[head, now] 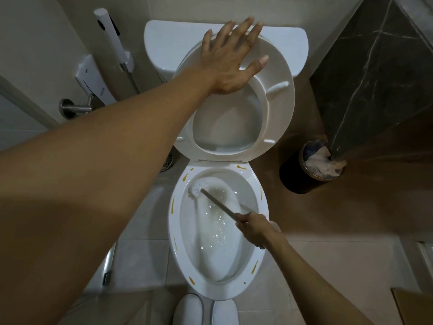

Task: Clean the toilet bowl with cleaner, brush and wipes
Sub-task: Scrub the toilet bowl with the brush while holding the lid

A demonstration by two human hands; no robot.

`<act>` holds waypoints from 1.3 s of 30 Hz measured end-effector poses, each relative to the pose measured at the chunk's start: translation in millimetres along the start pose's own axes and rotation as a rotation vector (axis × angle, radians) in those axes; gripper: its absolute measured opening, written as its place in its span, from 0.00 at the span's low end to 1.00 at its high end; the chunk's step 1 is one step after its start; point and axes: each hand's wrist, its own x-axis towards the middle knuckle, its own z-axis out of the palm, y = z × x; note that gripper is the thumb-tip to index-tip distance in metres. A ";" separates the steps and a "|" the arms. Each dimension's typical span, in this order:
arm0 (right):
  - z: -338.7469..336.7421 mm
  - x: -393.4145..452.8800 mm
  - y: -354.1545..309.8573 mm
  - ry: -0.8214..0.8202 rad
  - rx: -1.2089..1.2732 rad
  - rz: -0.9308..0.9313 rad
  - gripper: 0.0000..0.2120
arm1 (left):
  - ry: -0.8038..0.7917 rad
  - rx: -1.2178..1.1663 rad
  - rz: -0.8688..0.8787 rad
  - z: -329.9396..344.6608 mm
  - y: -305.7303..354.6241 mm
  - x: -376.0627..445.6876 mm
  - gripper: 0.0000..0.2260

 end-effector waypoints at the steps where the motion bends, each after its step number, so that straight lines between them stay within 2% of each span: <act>1: 0.2 -1.2 -1.5 -0.022 -0.008 -0.003 0.17 | 0.000 0.004 0.001 0.2 -0.2 0.2 0.30; 3: -5.5 0.3 3.7 -0.010 0.025 0.006 0.17 | -0.002 0.007 -0.001 -0.1 -0.8 0.5 0.30; 6: -17.2 9.1 16.2 0.098 0.081 0.045 0.17 | -0.003 0.006 0.001 0.3 -0.6 0.6 0.30; 9: -9.8 8.1 15.4 0.075 0.133 0.052 0.18 | 0.004 0.007 0.006 1.1 -0.9 1.0 0.30; 15: -8.0 -1.7 14.9 -0.155 0.128 0.022 0.16 | -0.003 0.011 0.006 -0.2 0.2 -0.1 0.30; 19: -37.8 0.2 13.2 -0.374 -0.084 0.051 0.16 | -0.001 0.010 0.000 -0.3 -0.6 0.1 0.30; 22: -52.2 1.3 6.7 -0.464 -0.183 0.110 0.14 | -0.001 0.006 -0.003 -0.6 0.4 -0.1 0.30; 26: -46.6 12.3 5.7 -0.381 -0.214 0.066 0.15 | -0.002 0.008 -0.009 -0.6 0.7 -0.7 0.30; 34: -11.4 6.0 17.5 -0.153 0.039 0.033 0.15 | -0.007 0.002 -0.004 -1.5 0.3 -0.6 0.30; 36: -5.1 -2.9 23.6 -0.182 0.045 0.029 0.14 | -0.010 0.002 -0.004 -1.7 0.3 -0.3 0.30; 39: -26.2 -8.4 26.8 -0.336 -0.086 0.077 0.14 | -0.007 0.010 -0.003 -0.6 0.1 0.1 0.30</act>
